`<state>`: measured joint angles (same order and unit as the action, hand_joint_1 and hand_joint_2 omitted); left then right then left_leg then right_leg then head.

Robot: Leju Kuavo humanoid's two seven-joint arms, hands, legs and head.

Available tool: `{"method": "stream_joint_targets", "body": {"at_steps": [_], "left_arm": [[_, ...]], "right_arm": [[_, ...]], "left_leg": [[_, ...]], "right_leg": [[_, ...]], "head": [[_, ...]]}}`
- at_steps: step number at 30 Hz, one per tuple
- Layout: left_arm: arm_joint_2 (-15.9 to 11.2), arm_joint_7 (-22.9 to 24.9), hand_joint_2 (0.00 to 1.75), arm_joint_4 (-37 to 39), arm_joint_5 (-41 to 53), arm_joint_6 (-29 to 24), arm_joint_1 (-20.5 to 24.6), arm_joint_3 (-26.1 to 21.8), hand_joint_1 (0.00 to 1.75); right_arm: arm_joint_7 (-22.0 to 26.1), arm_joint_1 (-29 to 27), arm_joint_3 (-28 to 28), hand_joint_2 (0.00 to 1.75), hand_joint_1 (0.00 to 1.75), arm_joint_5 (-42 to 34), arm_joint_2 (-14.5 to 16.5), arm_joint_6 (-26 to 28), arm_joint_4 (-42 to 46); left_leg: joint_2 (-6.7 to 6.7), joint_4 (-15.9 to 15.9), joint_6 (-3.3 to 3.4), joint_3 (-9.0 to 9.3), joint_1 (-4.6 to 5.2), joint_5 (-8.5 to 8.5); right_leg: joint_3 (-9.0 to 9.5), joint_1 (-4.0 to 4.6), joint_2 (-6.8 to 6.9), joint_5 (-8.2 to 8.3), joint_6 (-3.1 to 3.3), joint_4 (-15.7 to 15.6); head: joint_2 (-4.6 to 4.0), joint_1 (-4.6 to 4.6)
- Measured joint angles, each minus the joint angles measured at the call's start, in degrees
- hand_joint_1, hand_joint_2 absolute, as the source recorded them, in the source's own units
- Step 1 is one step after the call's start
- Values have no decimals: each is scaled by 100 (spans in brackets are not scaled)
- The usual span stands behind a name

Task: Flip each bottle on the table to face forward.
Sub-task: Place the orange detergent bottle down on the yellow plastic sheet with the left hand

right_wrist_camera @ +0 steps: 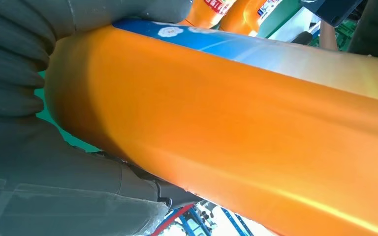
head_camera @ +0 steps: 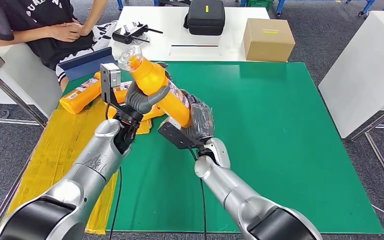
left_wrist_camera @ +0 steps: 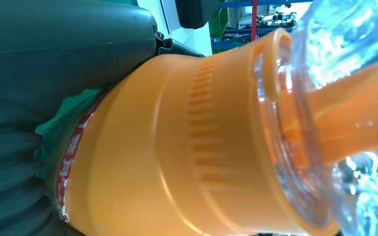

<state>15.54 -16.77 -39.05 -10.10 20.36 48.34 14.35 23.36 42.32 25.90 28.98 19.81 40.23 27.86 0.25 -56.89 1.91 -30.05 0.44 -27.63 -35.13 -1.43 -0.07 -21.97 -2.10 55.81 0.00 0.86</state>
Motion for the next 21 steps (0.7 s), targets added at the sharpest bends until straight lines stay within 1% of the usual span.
{"method": "stream_joint_targets", "body": {"at_steps": [21], "left_arm": [[0,12,175,-1,-9,-88,-10,1,175]], "right_arm": [[80,-45,-42,175,175,-167,26,-1,1]], "left_leg": [[0,0,0,0,0,0]], "right_leg": [[0,0,0,0,0,0]], "head": [[0,0]]}}
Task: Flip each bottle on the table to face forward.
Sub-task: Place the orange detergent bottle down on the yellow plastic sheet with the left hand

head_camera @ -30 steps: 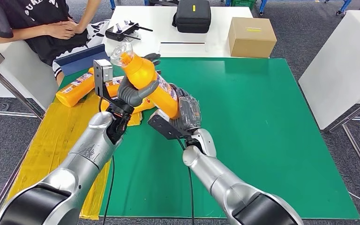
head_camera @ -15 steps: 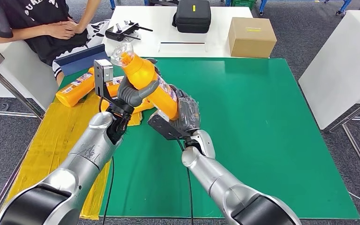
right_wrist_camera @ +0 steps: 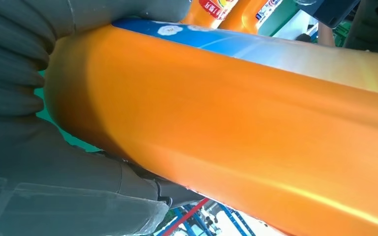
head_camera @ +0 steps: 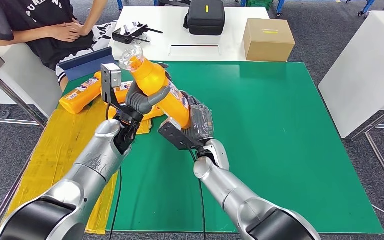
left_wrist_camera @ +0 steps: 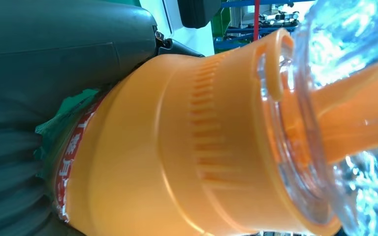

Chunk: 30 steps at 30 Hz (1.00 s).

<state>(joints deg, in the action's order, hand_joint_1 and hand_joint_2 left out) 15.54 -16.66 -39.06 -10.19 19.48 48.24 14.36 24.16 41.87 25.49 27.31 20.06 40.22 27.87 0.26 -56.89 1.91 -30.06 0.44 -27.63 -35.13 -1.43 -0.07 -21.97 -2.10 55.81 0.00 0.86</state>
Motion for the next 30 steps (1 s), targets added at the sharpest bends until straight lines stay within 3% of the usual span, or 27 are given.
{"method": "stream_joint_targets", "body": {"at_steps": [6,10,16,20,23,29,30], "left_arm": [[0,0,175,0,1,-14,-3,0,175],[0,-1,175,-13,4,-57,-6,-2,175],[-38,1,175,-144,40,-256,-79,-108,175],[-151,54,175,-285,61,-340,-169,-258,175],[-242,102,175,-369,67,-386,-240,-366,175],[-429,66,175,-387,135,-539,-337,-537,175],[-461,53,175,-397,176,-604,-356,-556,175]], "right_arm": [[6,-5,0,175,175,-15,0,1,0],[89,-12,-1,175,1,-84,0,0,3],[768,-45,93,175,0,-1010,36,-42,74],[1273,-132,260,0,0,-1564,40,-251,252],[1391,-390,292,0,0,-1396,35,-437,732],[1173,-1104,302,0,0,-1041,-92,-868,2271],[1124,-1228,305,44,0,-1008,-130,-940,2545]], "left_leg": [[0,0,0,0,0,0],[0,0,0,0,0,0],[-1,0,0,-1,0,0],[-1,1,0,0,-1,0],[0,1,-1,0,-3,0],[0,1,-1,0,-4,0],[0,1,-1,0,-4,0]], "right_leg": [[0,0,0,0,0,0],[0,0,0,0,0,0],[0,0,-1,0,0,0],[0,3,0,0,0,1],[0,7,0,0,0,1],[0,7,0,-1,1,0],[0,6,0,-1,1,0]], "head": [[0,1],[0,1],[0,0],[0,0],[0,0],[0,0],[0,1]]}}
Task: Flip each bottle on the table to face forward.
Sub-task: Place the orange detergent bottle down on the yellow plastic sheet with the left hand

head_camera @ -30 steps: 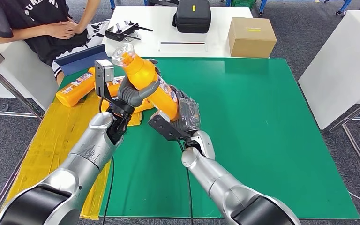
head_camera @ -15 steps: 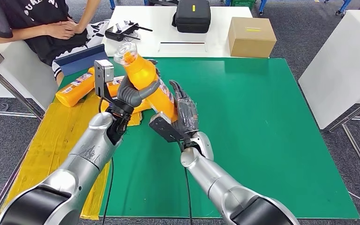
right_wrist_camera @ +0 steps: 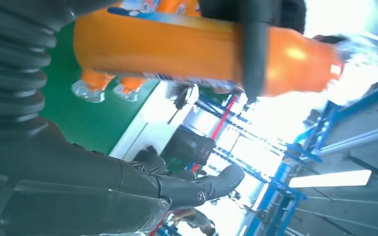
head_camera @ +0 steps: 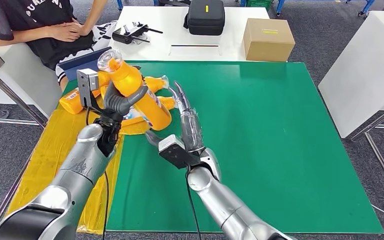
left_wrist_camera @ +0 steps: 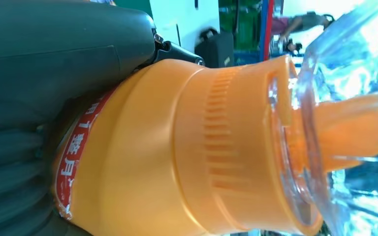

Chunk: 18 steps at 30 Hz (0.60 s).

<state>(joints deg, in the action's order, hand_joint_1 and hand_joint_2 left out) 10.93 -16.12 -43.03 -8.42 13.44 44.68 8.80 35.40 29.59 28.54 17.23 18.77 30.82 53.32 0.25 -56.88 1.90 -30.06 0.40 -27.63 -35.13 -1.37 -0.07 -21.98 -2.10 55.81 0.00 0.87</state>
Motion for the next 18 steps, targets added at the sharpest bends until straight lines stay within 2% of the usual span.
{"method": "stream_joint_targets", "body": {"at_steps": [3,5,9,12,14,16,18], "left_arm": [[-81,-79,175,-57,301,-405,-60,-53,175],[-147,-169,175,-89,748,-1001,-81,-79,175],[-292,-195,175,-127,2158,-2668,-70,-104,175],[-450,160,175,-121,3732,-4107,-11,-109,175],[-556,511,175,-97,4827,-4855,78,-109,175],[-650,819,175,-80,5796,-5203,168,-126,175],[-709,1065,175,-82,6762,-5308,210,-217,175]], "right_arm": [[-159,-378,41,175,0,134,-132,-145,799],[-244,-647,107,175,0,274,-265,-149,1362],[-405,-1150,250,175,0,763,-586,77,2380],[-551,-1555,367,175,0,1282,-888,371,3150],[-647,-1805,423,175,0,1544,-1095,516,3546],[-722,-2041,452,175,0,1748,-1284,625,3813],[-775,-2270,465,175,0,1911,-1449,712,4006]], "left_leg": [[1,0,0,0,0,0],[1,0,0,-1,0,0],[2,0,0,0,1,-1],[2,0,0,0,1,-1],[3,0,0,-1,0,-1],[7,1,0,0,1,-1],[6,1,0,0,1,-1]], "right_leg": [[0,0,1,0,0,-1],[0,-1,0,0,0,-1],[0,-1,0,0,0,-3],[-1,2,1,0,0,-3],[-2,5,2,-1,1,-3],[-2,6,5,-2,1,-4],[-1,6,5,-2,1,-4]], "head": [[0,1],[0,1],[0,1],[0,0],[0,-1],[0,1],[0,0]]}}
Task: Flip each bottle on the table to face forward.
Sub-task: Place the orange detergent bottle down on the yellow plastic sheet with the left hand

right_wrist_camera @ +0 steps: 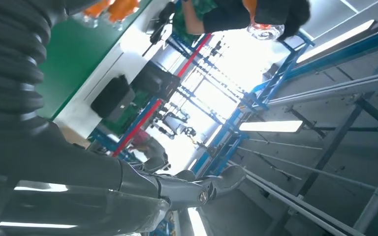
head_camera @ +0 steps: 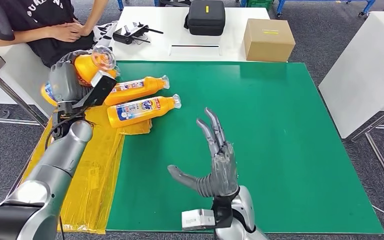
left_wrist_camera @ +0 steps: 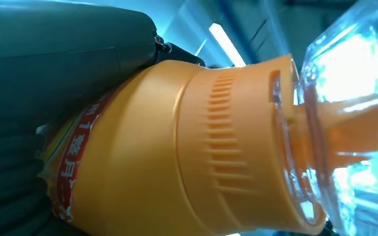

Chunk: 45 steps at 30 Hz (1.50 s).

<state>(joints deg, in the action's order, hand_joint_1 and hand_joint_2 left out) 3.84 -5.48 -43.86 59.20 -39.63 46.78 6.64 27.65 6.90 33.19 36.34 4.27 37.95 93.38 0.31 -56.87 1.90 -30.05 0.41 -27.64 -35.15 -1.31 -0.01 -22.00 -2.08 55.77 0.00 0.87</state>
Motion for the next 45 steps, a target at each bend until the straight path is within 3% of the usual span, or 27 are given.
{"method": "stream_joint_targets", "body": {"at_steps": [5,10,16,25,27,29,31,45], "left_arm": [[-40,544,175,-59,1891,-16,7,-432,175],[-113,1011,175,15,2759,-16,48,-644,175],[-120,1407,175,746,2965,74,322,-591,175],[99,1023,175,1592,2533,432,460,-589,174],[125,1006,175,1659,2521,441,465,-589,159],[149,947,175,1712,2464,507,472,-595,73],[180,818,175,1759,2340,636,483,-617,1],[415,-279,175,1857,1161,1222,515,-980,0]], "right_arm": [[-90,-523,-31,175,0,255,-309,123,369],[-79,-990,-154,175,0,359,-497,174,609],[-135,-1255,-306,175,0,565,-564,160,817],[-316,-1368,-463,175,0,796,-565,5,1038],[-323,-1369,-485,175,0,797,-565,4,1051],[-329,-1369,-505,175,0,797,-565,-2,1061],[-340,-1361,-524,175,0,790,-565,-24,1063],[-233,-1182,-670,175,0,382,-548,-130,983]], "left_leg": [[-5,0,0,2,2,0],[-6,0,0,1,3,-1],[-6,0,0,5,3,-1],[-7,-1,0,3,4,-1],[-7,-1,1,3,4,-1],[-7,-1,1,3,4,-2],[-6,-1,1,3,5,-2],[-5,-1,1,5,5,-1]], "right_leg": [[0,-1,-3,0,0,-1],[0,0,-3,0,0,-2],[-1,3,-3,0,0,-2],[0,1,-3,1,0,-1],[0,1,-3,1,0,-1],[0,1,-4,1,0,-2],[0,2,-3,1,0,-3],[1,2,-3,1,0,-1]], "head": [[0,1],[0,0],[0,0],[0,1],[0,0],[0,0],[0,0],[0,-1]]}}
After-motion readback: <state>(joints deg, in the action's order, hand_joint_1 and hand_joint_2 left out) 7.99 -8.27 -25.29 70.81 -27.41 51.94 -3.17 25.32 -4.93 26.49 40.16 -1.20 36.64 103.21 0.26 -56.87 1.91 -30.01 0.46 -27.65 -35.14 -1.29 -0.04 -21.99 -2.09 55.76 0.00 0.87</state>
